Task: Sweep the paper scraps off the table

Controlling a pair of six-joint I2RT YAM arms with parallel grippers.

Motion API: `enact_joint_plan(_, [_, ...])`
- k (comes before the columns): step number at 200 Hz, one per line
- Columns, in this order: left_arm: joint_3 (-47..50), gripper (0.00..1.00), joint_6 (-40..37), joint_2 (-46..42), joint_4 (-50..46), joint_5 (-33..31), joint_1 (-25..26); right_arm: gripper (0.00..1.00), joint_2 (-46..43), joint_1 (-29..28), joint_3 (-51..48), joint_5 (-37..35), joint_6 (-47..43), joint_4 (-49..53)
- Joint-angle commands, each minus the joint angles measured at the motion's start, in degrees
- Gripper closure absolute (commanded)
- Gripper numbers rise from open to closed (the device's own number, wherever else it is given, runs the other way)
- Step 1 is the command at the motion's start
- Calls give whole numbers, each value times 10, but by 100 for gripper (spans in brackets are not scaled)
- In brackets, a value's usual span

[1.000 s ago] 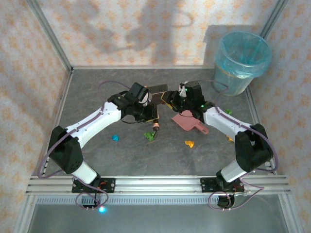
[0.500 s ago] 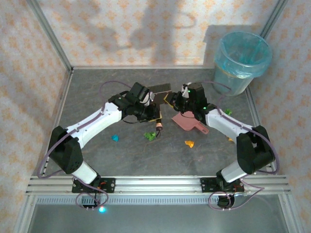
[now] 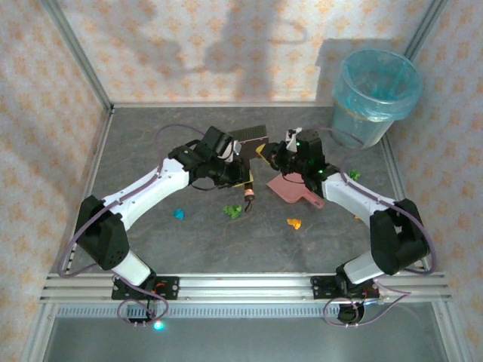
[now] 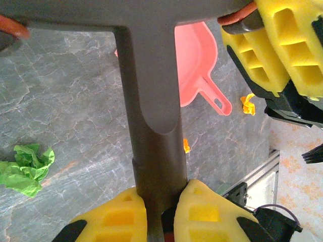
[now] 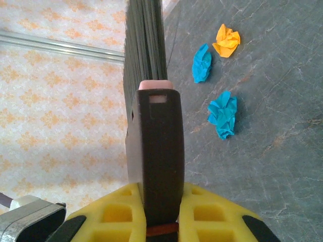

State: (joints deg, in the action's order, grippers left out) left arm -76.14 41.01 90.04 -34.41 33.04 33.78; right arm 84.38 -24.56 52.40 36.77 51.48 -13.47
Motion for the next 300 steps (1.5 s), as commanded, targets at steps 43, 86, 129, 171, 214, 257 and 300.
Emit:
enact_joint_plan(43, [-22, 39, -5, -5, 21, 11, 6, 100, -38, 7, -15, -55, 46, -42])
enact_joint_plan(86, [-15, 20, -61, -56, -3, -84, 37, 100, -63, 15, -31, -115, 84, 5])
enact_joint_plan(129, [13, 19, -138, -88, -23, -189, 100, 100, -93, 20, -48, -169, 116, 38])
enact_joint_plan(171, [52, 21, -151, -92, 24, -280, 132, 100, -112, 21, -65, -185, 176, 35])
enact_joint_plan(214, [117, 21, -146, -119, 173, -310, 150, 100, -140, 25, -72, -214, 255, 71])
enact_joint_plan(257, [91, 26, -152, -79, 203, -318, 154, 100, -147, 30, -51, -225, 309, 145])
enact_joint_plan(300, [27, 33, -154, -14, 172, -317, 154, 100, -145, 37, -32, -219, 347, 209])
